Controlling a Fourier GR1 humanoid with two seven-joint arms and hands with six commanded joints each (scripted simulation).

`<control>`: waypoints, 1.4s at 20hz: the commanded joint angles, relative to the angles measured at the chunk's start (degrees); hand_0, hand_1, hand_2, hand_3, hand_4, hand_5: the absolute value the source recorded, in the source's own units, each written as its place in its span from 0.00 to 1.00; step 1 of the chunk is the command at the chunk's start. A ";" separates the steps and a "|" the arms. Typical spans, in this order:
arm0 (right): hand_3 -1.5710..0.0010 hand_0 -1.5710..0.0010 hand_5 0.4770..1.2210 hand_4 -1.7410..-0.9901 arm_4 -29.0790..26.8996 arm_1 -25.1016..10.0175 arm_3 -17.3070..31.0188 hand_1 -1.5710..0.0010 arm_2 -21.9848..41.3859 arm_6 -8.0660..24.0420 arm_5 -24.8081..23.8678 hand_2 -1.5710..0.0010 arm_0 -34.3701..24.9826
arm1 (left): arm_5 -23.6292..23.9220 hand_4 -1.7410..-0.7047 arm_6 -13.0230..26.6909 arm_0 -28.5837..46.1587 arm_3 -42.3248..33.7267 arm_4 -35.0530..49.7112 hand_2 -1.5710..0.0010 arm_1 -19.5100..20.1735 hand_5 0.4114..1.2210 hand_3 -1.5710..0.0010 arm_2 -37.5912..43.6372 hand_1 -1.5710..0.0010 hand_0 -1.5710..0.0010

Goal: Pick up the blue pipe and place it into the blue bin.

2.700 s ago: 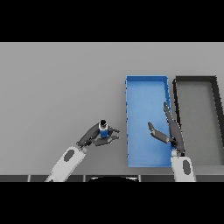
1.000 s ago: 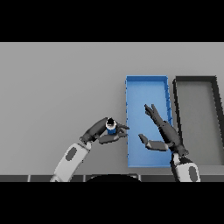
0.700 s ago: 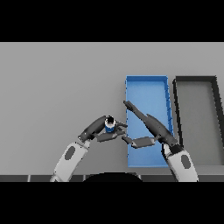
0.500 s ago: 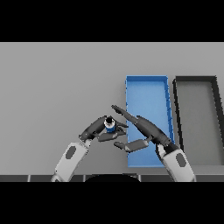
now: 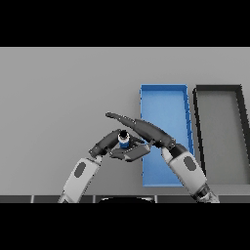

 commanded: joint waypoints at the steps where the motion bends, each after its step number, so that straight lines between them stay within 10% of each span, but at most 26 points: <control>1: 0.97 0.96 0.03 0.72 0.45 0.90 1.28 0.93 0.93 0.62 0.41 0.89 -1.02 | -0.02 0.27 0.71 0.32 -0.07 -0.58 0.00 -0.31 1.00 0.00 -0.29 0.00 0.00; 6: 0.51 0.44 0.05 0.37 -0.06 2.64 3.10 0.44 1.40 0.09 1.07 0.42 -2.54 | -0.20 0.11 3.91 -0.19 -1.08 -0.14 0.00 -0.71 1.00 0.00 0.23 0.00 0.00; 10: 0.30 0.18 0.39 0.18 -1.51 5.20 4.40 0.18 1.76 0.60 -0.06 0.17 -2.73 | -0.63 0.05 0.29 -0.09 0.94 2.16 0.00 -2.11 1.00 0.02 0.56 0.00 0.00; 15: 0.11 0.06 0.80 0.06 -0.53 3.14 3.82 0.06 4.11 -4.63 -0.47 0.06 -1.27 | -1.27 0.02 0.95 0.61 0.37 2.27 0.00 -2.23 1.00 0.09 0.60 0.00 0.00; 22: 0.02 0.01 0.96 0.01 0.11 3.75 3.65 0.01 4.29 -6.24 -4.06 0.01 -1.86 | 1.14 0.02 -0.81 -0.19 -0.98 -0.06 0.00 -0.63 1.00 0.07 0.89 0.00 0.00; 25: 0.01 0.01 0.98 0.01 1.33 4.00 3.35 0.01 5.69 -6.11 -5.01 0.01 -1.37 | -1.71 0.36 0.66 -0.48 -1.42 -0.42 0.47 1.05 1.00 0.52 0.78 0.45 0.40; 28: 0.01 0.00 0.99 0.00 1.63 4.51 2.22 0.00 5.90 -3.22 -5.11 0.00 -0.59 | -3.86 0.58 1.43 -0.29 -1.64 -3.60 0.73 1.57 0.89 0.76 0.61 0.72 0.70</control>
